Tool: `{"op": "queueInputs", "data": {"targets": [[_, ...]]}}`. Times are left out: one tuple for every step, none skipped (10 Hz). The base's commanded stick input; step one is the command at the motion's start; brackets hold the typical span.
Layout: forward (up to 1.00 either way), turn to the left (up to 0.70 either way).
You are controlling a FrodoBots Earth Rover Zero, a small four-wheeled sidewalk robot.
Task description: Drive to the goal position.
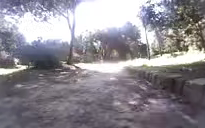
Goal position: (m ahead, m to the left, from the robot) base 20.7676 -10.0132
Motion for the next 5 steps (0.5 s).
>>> {"op": "queueInputs", "data": {"targets": [[0.70, 0.00], [0.70, 0.00], [0.70, 0.00], [0.70, 0.00], [0.70, 0.00]]}}
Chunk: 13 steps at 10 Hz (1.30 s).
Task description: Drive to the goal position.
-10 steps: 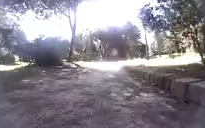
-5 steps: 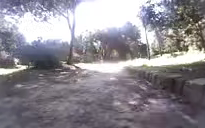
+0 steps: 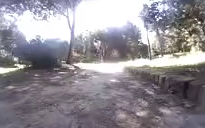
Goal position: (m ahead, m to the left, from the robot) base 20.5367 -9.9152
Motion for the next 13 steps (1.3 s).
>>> {"op": "queueInputs", "data": {"targets": [[0.70, 0.00], [0.70, 0.00], [0.70, 0.00], [0.70, 0.00], [0.70, 0.00], [0.70, 0.00], [0.70, 0.00], [0.70, 0.00], [0.70, 0.00], [0.70, 0.00], [0.70, 0.00], [0.70, 0.00], [0.70, 0.00]]}}
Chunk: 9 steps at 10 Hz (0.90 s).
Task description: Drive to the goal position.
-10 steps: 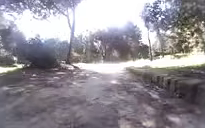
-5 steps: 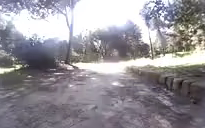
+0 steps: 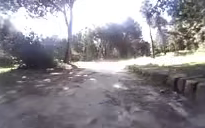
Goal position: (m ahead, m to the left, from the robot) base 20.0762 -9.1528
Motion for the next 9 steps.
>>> {"op": "queueInputs", "data": {"targets": [[0.70, 0.00], [0.70, 0.00], [0.70, 0.00], [0.70, 0.00], [0.70, 0.00], [0.70, 0.00], [0.70, 0.00], [0.70, 0.00], [0.70, 0.00]]}}
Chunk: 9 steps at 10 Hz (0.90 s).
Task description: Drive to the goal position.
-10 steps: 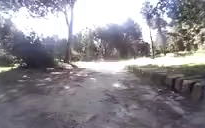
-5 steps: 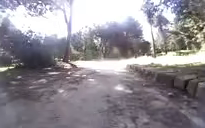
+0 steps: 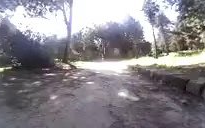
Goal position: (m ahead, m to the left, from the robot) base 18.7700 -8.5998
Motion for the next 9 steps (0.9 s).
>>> {"op": "queueInputs", "data": {"targets": [[0.70, 0.00], [0.70, 0.00], [0.70, 0.00], [0.70, 0.00], [0.70, 0.00], [0.70, 0.00], [0.70, 0.00], [0.70, 0.00], [0.70, 0.00]]}}
